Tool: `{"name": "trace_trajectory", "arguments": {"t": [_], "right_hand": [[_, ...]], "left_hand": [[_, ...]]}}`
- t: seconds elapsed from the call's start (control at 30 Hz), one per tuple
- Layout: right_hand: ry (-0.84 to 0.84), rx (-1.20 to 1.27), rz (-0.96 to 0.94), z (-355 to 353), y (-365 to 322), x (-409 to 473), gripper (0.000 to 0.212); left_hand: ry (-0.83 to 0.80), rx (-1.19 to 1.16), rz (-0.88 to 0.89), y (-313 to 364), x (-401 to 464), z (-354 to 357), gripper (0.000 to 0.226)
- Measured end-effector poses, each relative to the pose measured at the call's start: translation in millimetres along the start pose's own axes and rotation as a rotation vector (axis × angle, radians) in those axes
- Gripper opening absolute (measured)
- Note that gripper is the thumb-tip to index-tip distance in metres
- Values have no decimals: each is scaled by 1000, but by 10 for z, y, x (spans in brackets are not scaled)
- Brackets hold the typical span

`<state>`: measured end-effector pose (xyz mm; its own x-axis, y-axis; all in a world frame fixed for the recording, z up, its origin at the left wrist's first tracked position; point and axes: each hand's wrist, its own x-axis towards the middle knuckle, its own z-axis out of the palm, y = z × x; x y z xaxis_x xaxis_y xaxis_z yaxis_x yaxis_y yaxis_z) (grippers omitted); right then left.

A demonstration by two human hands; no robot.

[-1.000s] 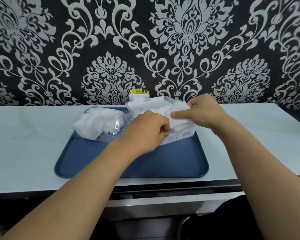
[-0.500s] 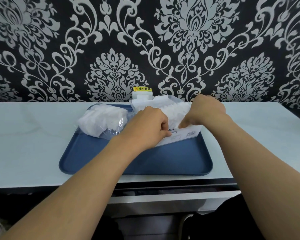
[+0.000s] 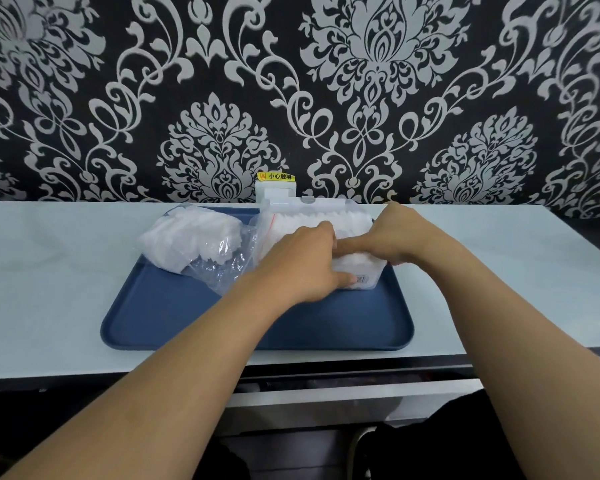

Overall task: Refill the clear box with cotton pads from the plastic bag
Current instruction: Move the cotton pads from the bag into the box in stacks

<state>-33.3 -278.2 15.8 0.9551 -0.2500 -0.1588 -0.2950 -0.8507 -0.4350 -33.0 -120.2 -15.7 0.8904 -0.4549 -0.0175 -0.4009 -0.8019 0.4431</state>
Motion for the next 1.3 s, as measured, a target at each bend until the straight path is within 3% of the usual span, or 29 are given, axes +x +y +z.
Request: {"name": "trace_trajectory", "arguments": {"t": [0.2, 0.37, 0.6, 0.83, 0.9, 1.0, 1.03, 1.1, 1.17, 1.23, 1.3], "right_hand": [[184, -188, -12, 110, -31, -20, 63], [182, -250, -14, 66, -19, -12, 45], [127, -52, 1, 57, 84, 75, 51], [202, -187, 22, 62, 13, -24, 44], [314, -172, -38, -11, -21, -61, 48], [462, 49, -346, -63, -187, -266, 48], [378, 179, -443, -78, -271, -356, 45], [-34, 457, -549, -25, -469, -545, 34], [-320, 546, -590, 136, -579, -611, 23], [-294, 407, -694, 338, -718, -609, 29], [-224, 156, -866, 529, -842, -613, 41]], "left_hand": [[-22, -137, -14, 14, 55, 65, 48], [-73, -110, -11, 31, 63, 92, 45], [9, -8, 45, 64, 23, 115, 32], [-97, 67, 145, 79, -15, 63, 19], [-43, -4, 174, 75, -84, -82, 25], [204, -260, 207, -11, -263, -486, 11], [308, -355, 184, -85, -326, -616, 9], [515, -483, 116, -348, -452, -825, 9], [692, -501, 21, -672, -541, -936, 12], [778, -423, -107, -1013, -590, -1012, 12], [696, -369, -289, -1224, -620, -1037, 37]]}}
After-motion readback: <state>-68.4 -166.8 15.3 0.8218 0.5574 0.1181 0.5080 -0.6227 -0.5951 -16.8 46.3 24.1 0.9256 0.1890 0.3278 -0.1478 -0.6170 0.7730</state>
